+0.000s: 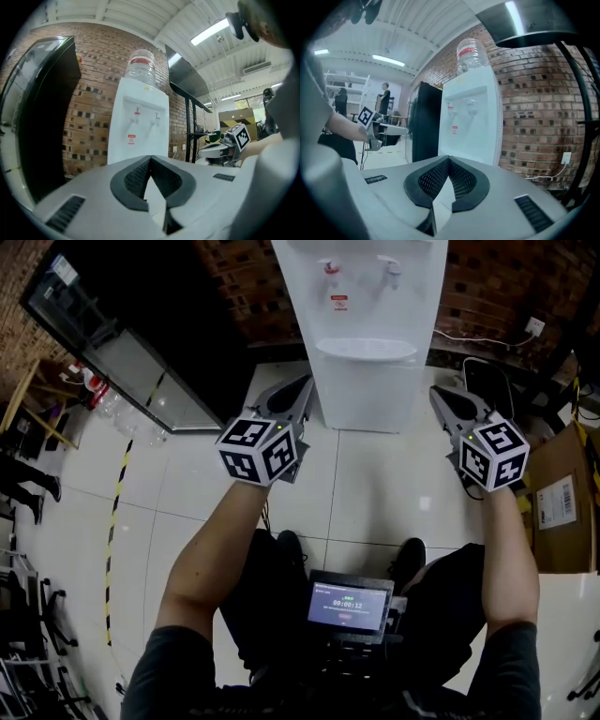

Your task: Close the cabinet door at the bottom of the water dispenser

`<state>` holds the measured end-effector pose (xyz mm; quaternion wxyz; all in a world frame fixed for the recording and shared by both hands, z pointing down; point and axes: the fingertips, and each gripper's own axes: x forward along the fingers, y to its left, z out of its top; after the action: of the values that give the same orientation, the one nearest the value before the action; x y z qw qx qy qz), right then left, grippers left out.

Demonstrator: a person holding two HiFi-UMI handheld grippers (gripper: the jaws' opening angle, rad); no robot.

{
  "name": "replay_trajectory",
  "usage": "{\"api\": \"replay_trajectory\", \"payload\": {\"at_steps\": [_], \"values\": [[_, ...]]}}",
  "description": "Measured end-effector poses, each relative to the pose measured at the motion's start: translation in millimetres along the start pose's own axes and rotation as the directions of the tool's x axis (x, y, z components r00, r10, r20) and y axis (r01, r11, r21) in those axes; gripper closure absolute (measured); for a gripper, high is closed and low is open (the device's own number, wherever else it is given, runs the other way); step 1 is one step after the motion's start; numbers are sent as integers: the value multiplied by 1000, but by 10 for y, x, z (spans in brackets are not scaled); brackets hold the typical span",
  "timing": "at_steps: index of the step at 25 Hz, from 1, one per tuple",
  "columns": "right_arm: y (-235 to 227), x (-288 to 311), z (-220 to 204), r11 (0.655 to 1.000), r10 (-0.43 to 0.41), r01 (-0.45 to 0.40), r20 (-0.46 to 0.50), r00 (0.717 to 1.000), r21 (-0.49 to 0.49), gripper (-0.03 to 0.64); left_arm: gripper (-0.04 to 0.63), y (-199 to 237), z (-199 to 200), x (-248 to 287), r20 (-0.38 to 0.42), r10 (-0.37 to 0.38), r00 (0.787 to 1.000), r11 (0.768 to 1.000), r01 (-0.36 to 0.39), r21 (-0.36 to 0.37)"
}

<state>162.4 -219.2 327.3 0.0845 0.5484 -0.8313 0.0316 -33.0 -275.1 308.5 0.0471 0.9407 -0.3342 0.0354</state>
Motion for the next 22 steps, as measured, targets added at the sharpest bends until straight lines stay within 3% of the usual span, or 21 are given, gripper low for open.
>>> {"api": "replay_trajectory", "payload": {"at_steps": [5,9,14,16,19,22], "values": [[92,27,232,999,-13,10,67,998,50,617,563,41,7,-431,5,-5,1000,999,5,47],[132,63,261,998,-27,22,81,996,67,617,563,239,44,-719,48,37,998,996,-34,-77],[161,109,397,987,-62,46,100,993,155,617,563,606,95,-915,76,114,990,982,-101,-159],[236,108,505,990,-40,22,121,992,139,617,563,644,132,-905,87,123,989,979,-107,-171],[274,34,442,999,-39,36,83,996,33,617,563,507,121,-784,87,93,992,985,-79,-151],[188,-45,417,997,-71,68,81,994,41,617,563,369,102,-672,79,60,995,991,-50,-127]]}}
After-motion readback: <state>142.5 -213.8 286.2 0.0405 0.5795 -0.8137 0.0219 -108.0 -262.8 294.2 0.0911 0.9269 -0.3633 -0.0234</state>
